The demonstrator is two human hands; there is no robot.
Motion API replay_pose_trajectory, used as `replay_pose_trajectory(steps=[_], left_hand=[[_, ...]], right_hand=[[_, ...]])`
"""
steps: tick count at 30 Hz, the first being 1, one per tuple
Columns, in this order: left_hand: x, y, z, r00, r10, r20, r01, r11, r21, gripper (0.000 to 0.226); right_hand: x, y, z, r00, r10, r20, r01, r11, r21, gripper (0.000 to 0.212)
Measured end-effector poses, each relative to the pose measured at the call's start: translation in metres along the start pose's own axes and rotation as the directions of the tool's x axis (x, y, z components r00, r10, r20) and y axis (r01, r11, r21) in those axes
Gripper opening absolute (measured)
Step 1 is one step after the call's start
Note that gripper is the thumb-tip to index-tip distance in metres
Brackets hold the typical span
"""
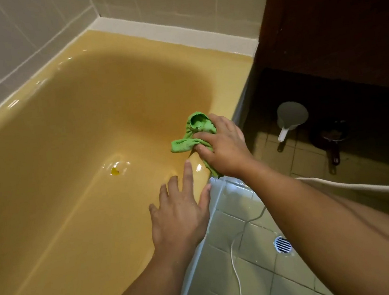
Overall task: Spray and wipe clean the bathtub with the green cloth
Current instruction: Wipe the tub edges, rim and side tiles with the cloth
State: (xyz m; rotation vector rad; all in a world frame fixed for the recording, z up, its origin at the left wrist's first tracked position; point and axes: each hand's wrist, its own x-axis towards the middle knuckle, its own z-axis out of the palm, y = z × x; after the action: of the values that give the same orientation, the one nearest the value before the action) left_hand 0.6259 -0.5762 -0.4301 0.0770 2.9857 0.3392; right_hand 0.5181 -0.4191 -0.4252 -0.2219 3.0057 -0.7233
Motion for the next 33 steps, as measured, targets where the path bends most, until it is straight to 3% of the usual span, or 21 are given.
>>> replay_pose_trajectory(steps=[10,16,19,22,24,26,28,29,31,33], left_hand=[[0.066,0.037,0.002,0.995,0.089,-0.041,-0.087,0.996,0.032,0.071],[0.091,0.054,0.001,0.994,0.101,-0.041,-0.099,0.994,0.046,0.071],[0.106,0.064,-0.001,0.994,0.103,-0.029,-0.102,0.994,0.04,0.071],[0.128,0.073,-0.003,0.997,0.073,0.0,-0.073,0.997,-0.03,0.07],[0.14,0.08,-0.003,0.998,0.061,0.013,-0.06,0.996,-0.062,0.071],[0.15,0.084,-0.002,0.999,0.027,0.036,-0.024,0.998,-0.063,0.075],[0.158,0.088,-0.001,0.996,-0.045,0.079,0.047,0.999,-0.018,0.079],[0.161,0.09,0.0,0.992,-0.081,0.096,0.079,0.997,0.022,0.079],[0.165,0.095,0.001,0.988,-0.112,0.108,0.106,0.992,0.063,0.08],[0.169,0.099,0.001,0.989,-0.11,0.097,0.106,0.993,0.053,0.083]], right_hand=[[0.066,0.05,-0.026,1.0,0.027,-0.011,-0.027,0.999,0.025,0.039],[0.083,0.062,-0.037,0.994,0.059,-0.092,-0.052,0.996,0.07,0.037],[0.08,0.065,-0.049,0.958,0.088,-0.273,-0.033,0.979,0.202,0.031],[0.07,0.075,-0.065,0.844,0.175,-0.507,-0.047,0.966,0.255,0.032],[0.069,0.085,-0.078,0.79,0.245,-0.562,-0.105,0.957,0.269,0.033],[0.075,0.092,-0.084,0.857,0.156,-0.491,-0.068,0.979,0.191,0.034],[0.081,0.097,-0.079,0.962,-0.113,-0.247,0.118,0.993,0.006,0.04],[0.084,0.098,-0.073,0.972,-0.213,-0.099,0.208,0.976,-0.058,0.043],[0.088,0.104,-0.062,0.974,-0.217,0.065,0.221,0.974,-0.047,0.043],[0.098,0.112,-0.059,0.991,-0.126,0.054,0.125,0.992,0.027,0.042]])
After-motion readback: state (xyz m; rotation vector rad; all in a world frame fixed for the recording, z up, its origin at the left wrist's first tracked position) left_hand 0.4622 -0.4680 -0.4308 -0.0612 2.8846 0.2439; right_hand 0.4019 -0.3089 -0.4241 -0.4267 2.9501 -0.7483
